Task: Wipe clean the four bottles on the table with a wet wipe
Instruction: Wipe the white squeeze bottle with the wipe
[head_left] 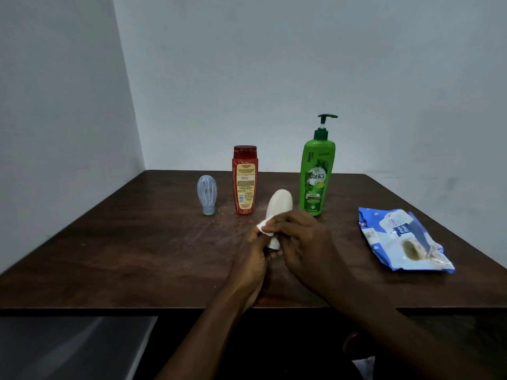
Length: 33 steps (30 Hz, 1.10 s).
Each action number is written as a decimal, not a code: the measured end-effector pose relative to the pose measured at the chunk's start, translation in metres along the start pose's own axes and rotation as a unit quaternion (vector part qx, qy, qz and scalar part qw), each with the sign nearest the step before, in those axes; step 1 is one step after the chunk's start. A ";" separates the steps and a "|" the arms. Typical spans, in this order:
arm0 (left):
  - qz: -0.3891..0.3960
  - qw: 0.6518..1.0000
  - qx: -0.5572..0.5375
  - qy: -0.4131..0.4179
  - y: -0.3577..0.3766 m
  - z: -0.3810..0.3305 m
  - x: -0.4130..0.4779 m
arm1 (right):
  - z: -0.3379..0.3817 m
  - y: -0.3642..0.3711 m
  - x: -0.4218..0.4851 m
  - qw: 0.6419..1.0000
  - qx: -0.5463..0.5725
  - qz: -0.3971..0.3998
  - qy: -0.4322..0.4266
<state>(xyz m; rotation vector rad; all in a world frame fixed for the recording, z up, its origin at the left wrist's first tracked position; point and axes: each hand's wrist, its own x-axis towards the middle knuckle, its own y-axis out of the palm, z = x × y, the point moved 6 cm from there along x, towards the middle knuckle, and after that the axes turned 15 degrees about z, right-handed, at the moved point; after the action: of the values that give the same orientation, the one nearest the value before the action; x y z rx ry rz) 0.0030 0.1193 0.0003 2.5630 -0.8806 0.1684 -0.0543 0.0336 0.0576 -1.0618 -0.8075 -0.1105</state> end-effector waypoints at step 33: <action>0.001 0.999 -0.040 0.022 -0.008 0.001 0.004 | -0.049 0.008 -0.015 0.897 0.337 -0.087 0.272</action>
<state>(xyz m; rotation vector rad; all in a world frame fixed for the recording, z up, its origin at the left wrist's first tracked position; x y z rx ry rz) 0.0111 0.1217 -0.0025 2.4740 -0.8571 0.1853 -0.0345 -0.0065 0.0305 -0.2648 -0.3697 -0.2466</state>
